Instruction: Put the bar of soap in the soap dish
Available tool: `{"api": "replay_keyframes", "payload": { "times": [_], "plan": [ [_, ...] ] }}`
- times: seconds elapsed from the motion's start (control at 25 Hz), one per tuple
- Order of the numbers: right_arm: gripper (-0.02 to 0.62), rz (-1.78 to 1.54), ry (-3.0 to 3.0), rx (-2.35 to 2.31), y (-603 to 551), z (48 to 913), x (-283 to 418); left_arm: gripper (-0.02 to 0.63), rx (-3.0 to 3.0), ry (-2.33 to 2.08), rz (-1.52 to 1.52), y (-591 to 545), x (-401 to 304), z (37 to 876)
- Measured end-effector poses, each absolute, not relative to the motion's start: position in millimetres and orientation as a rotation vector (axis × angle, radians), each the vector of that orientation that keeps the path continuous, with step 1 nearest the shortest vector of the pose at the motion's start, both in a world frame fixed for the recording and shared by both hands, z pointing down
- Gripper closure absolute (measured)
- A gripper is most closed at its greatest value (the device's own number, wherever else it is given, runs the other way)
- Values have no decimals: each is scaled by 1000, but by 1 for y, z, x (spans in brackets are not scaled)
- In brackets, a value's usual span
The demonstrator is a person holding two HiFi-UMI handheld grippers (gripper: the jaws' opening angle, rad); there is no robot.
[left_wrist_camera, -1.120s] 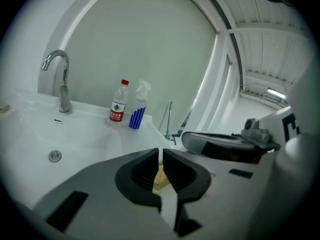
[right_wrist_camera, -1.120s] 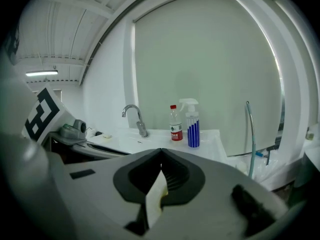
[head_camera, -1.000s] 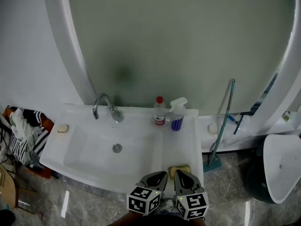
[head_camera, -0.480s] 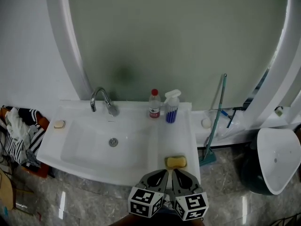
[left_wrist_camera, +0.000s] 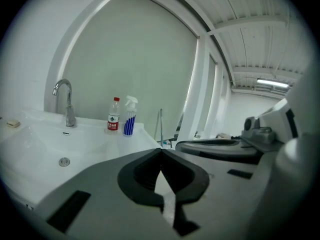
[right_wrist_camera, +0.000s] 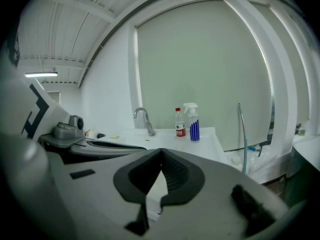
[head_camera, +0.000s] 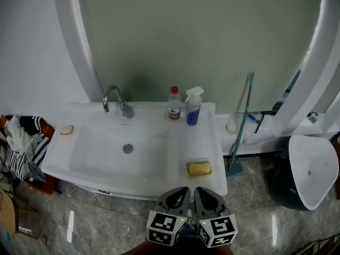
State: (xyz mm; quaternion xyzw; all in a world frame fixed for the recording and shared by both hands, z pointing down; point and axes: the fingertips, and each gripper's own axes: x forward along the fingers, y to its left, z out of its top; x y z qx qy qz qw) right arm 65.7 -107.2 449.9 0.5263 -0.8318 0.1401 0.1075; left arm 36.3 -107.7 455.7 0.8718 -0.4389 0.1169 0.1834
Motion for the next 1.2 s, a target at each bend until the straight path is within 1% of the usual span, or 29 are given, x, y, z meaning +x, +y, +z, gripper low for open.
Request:
{"api": "replay_keyframes", "payload": {
  "times": [0.4, 1.2],
  "plan": [
    [584, 387, -2451, 1538, -79, 448, 52, 597, 2443, -1280, 320, -80, 20, 454],
    [584, 350, -2440, 1558, -50, 446, 56, 597, 2446, -1261, 336, -50, 26, 457]
  ]
}}
